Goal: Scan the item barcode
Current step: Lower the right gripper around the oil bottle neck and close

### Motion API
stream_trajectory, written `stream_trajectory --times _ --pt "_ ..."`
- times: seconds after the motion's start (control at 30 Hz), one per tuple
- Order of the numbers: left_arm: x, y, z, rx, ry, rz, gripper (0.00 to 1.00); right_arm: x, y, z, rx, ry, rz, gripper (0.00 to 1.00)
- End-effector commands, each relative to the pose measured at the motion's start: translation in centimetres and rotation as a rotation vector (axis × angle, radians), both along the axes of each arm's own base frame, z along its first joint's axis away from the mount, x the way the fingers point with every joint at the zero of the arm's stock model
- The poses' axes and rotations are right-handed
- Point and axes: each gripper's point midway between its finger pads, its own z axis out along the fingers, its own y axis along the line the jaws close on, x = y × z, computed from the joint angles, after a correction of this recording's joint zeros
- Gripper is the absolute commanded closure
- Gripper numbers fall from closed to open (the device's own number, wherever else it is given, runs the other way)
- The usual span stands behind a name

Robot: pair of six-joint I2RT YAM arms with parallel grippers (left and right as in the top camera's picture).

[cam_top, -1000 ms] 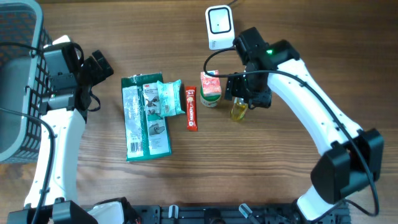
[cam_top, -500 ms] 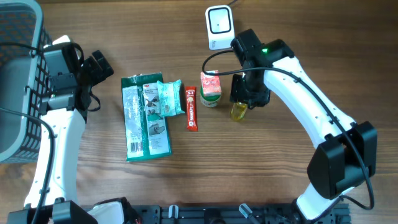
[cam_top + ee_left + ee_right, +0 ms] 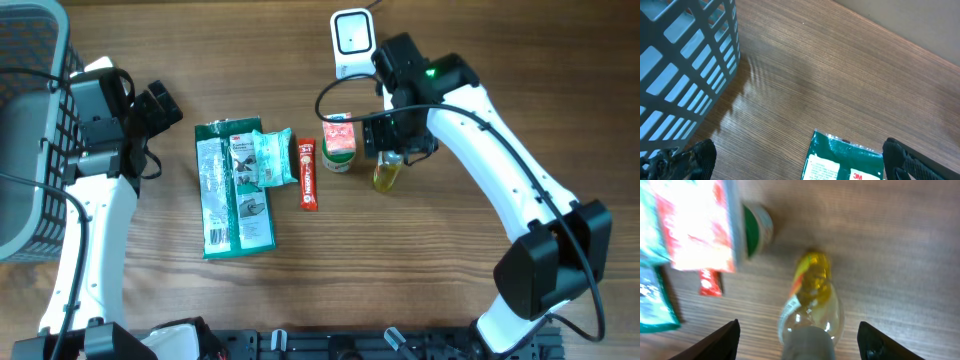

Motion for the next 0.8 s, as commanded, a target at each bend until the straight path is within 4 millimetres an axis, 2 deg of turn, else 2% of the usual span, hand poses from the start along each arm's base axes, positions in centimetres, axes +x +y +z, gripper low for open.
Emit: stream_trajectory --times 0.0,0.07,0.23,0.37,0.6,0.77 --pt "0.1 0.2 0.9 0.013 -0.019 0.001 0.00 0.9 0.3 1.9 0.015 -0.042 0.005 0.22" --pt "0.1 0.2 0.9 0.014 -0.019 0.001 0.00 0.2 0.0 1.8 0.007 -0.012 -0.026 0.22" --pt "0.1 0.2 0.9 0.014 -0.019 0.001 0.00 -1.3 -0.6 1.3 -0.013 0.057 -0.116 0.32" --pt "0.1 0.2 0.9 0.014 -0.019 0.001 0.00 -1.7 -0.8 -0.5 -0.025 0.083 -0.130 0.29" --pt "0.1 0.2 0.9 0.014 -0.019 0.001 0.00 -1.7 -0.8 -3.0 -0.024 0.084 -0.149 0.27" --pt "0.1 0.2 0.9 0.013 -0.019 0.001 0.00 -1.4 -0.7 -4.2 -0.015 0.069 -0.149 0.32"
